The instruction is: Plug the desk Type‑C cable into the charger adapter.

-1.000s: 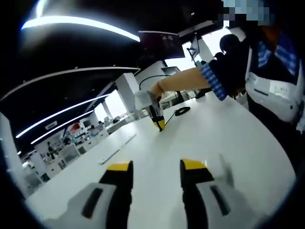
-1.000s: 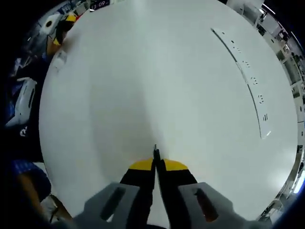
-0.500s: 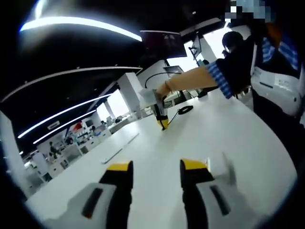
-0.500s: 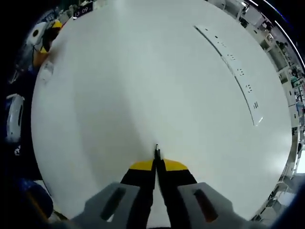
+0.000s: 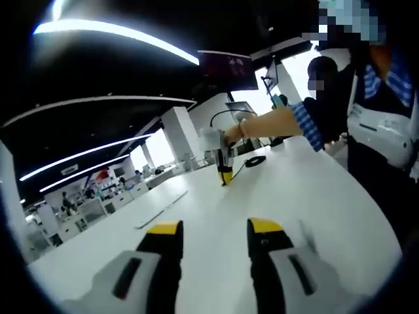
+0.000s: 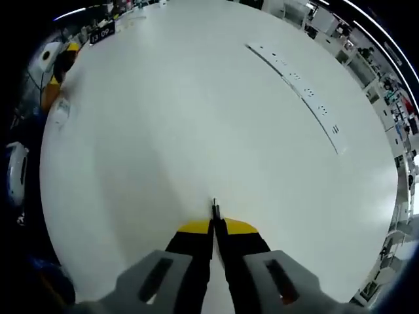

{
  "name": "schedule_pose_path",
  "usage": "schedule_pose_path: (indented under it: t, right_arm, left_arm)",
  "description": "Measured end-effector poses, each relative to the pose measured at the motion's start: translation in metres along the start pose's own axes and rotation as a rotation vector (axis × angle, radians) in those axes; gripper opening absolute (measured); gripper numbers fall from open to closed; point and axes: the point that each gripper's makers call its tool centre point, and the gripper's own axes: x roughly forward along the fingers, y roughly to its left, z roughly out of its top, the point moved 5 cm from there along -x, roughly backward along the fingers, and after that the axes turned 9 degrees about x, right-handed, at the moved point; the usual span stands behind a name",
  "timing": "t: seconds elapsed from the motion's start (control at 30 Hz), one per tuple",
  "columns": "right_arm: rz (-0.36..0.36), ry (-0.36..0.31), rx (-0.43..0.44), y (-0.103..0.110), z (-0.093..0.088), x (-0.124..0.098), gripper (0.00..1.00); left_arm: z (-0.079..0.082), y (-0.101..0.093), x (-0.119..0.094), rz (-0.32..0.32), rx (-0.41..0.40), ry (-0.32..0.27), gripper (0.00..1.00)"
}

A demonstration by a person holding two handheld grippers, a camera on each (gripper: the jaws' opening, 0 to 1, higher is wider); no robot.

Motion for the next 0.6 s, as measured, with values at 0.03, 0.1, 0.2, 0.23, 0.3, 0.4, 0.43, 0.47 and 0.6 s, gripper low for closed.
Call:
schedule_pose_path:
  t: [0.03,0.1,0.2,0.23,0.3,0.4,0.43,0.47,0.6]
  right_arm:
    - [0.007,-0.023,0.008,0.002,-0.001,-0.002,0.04]
    - [0.008,-0.055,0.013,0.005,-0.004,-0.006,0.04]
    - [0.014,-0.085,0.014,0.013,-0.007,-0.011,0.05]
    - [0.015,-0.093,0.015,0.016,-0.008,-0.012,0.05]
    - [0.022,-0.104,0.013,0.022,-0.010,-0.015,0.05]
    - [0.032,-0.139,-0.005,0.039,-0.013,-0.020,0.05]
    - [0.034,-0.148,-0.008,0.042,-0.014,-0.021,0.05]
    - [0.033,-0.160,-0.008,0.046,-0.014,-0.022,0.05]
    - [0.035,-0.190,-0.020,0.062,-0.019,-0.026,0.05]
  left_arm:
    - [0.001,0.000,0.000,-0.002,-0.005,-0.009,0.39]
    - [0.002,0.001,-0.001,-0.002,-0.008,-0.015,0.39]
    - [0.001,0.001,-0.001,-0.005,-0.011,-0.016,0.39]
    - [0.000,0.001,-0.001,-0.008,-0.013,-0.017,0.39]
    - [0.000,0.000,0.000,-0.017,-0.019,-0.020,0.39]
    - [0.001,-0.004,0.000,-0.046,-0.045,-0.049,0.40]
    - [0.002,-0.005,0.000,-0.054,-0.054,-0.058,0.41]
    - [0.002,-0.006,0.001,-0.059,-0.060,-0.063,0.41]
    - [0.003,-0.007,0.001,-0.070,-0.086,-0.074,0.43]
